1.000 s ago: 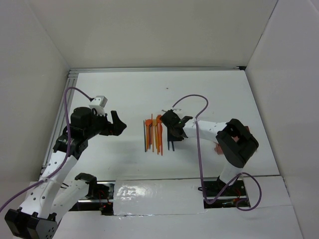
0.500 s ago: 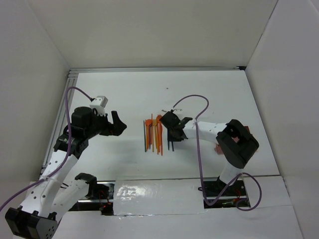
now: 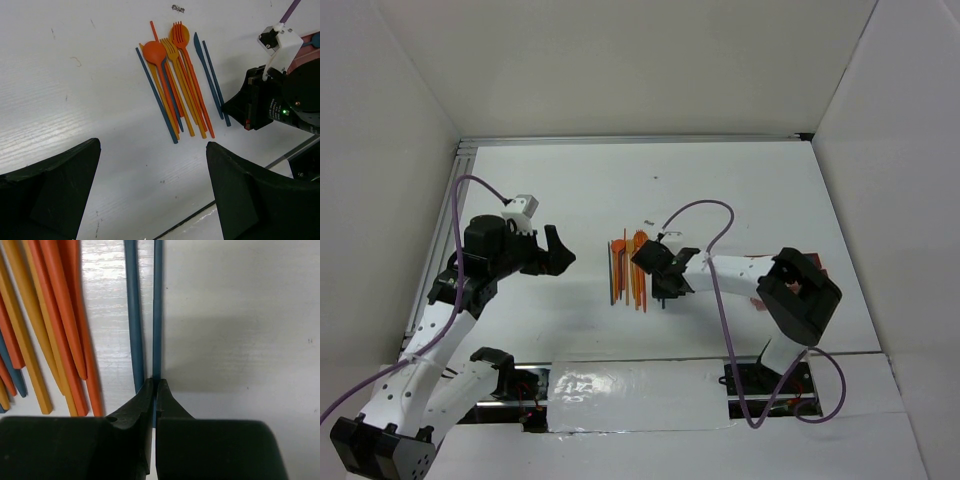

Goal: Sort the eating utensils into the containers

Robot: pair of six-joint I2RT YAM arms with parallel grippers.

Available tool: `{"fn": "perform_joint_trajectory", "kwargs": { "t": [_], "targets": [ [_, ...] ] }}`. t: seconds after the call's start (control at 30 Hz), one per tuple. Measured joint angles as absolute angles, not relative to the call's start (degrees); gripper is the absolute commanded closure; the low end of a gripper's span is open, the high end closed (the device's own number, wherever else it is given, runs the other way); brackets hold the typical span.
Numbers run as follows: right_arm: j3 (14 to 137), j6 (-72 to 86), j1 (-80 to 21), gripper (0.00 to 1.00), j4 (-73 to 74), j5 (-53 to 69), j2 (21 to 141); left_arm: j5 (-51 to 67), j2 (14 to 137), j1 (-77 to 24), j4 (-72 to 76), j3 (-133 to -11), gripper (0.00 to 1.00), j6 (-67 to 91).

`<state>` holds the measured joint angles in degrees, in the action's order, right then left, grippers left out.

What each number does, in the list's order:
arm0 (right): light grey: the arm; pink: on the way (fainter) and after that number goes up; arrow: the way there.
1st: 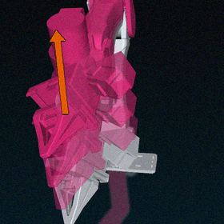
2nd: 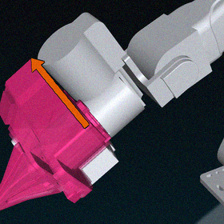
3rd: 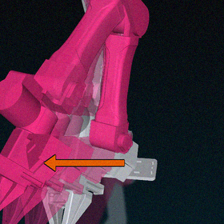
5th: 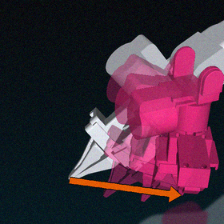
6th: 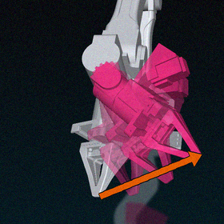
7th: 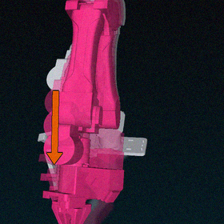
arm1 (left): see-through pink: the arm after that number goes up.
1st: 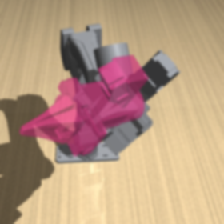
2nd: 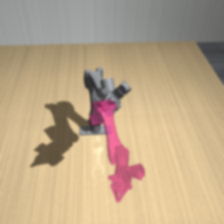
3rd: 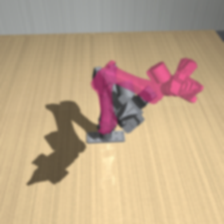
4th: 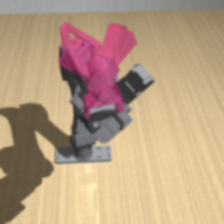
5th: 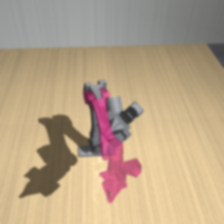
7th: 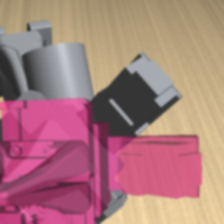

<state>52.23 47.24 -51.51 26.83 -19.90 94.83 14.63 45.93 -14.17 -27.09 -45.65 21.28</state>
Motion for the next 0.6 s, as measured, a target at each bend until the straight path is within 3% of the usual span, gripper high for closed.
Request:
{"fn": "perform_joint_trajectory", "kwargs": {
  "t": [0.2, 0.37, 0.6],
  "targets": [
    [59.1, 52.6, -46.2, 1.00, 40.6, -20.3, 96.3, 14.6, 44.9, -14.2, -27.4, -45.8, 0.00, 21.3],
    [67.0, 58.3, -31.7, 1.00, 46.3, -21.3, 90.5, 14.7, 43.7, -14.2, -26.3, -45.8, 0.00, 21.4],
    [67.5, 65.1, -14.0, 1.00, 48.0, -23.3, 77.6, 15.4, 44.1, -14.2, -23.3, -45.4, 0.00, 23.4]
  ]
}}
